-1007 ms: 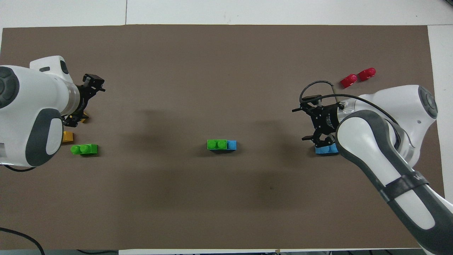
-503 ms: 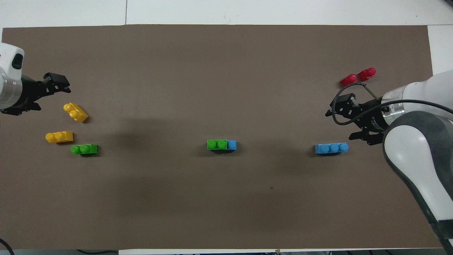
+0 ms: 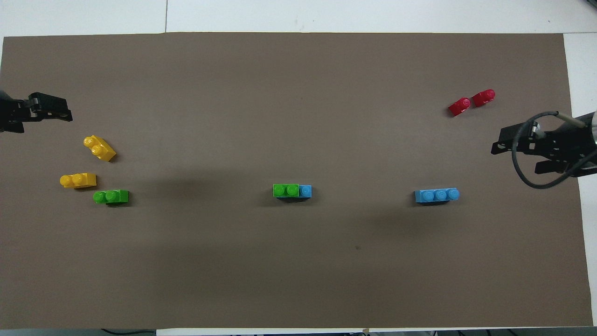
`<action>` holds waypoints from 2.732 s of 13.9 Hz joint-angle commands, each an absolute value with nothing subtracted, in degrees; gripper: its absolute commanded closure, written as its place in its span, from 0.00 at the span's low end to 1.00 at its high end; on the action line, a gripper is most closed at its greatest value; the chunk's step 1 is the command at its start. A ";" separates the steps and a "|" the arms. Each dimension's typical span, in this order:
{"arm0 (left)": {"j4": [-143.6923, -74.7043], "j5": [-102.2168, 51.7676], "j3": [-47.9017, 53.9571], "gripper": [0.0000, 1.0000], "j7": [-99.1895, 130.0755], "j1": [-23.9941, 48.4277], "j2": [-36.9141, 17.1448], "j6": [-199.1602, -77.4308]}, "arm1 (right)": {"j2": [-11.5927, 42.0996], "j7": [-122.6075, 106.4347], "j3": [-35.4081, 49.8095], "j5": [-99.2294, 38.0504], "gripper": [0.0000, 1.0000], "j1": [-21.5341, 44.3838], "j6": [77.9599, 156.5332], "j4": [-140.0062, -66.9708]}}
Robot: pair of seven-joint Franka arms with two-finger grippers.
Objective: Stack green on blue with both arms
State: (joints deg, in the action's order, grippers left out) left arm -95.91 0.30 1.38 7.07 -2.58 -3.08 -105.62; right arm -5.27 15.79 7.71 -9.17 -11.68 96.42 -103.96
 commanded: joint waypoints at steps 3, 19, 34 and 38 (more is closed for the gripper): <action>-92.99 -0.70 1.67 0.00 0.62 -2.37 -3.16 -101.52 | -12.03 2.31 8.70 -1.59 0.00 -11.61 93.26 -103.36; -89.47 -2.11 1.93 0.00 0.88 -2.81 -2.99 -91.06 | -8.96 6.50 15.29 -6.68 0.01 -9.84 93.87 -103.36; -89.74 -2.02 1.93 0.00 0.97 -2.46 -2.81 -91.41 | -6.78 6.06 0.77 -4.57 0.01 1.62 95.19 -100.91; -89.74 -2.02 1.93 0.00 0.97 -2.55 -2.81 -91.58 | -4.93 5.98 -1.58 -3.35 0.01 3.78 94.75 -98.72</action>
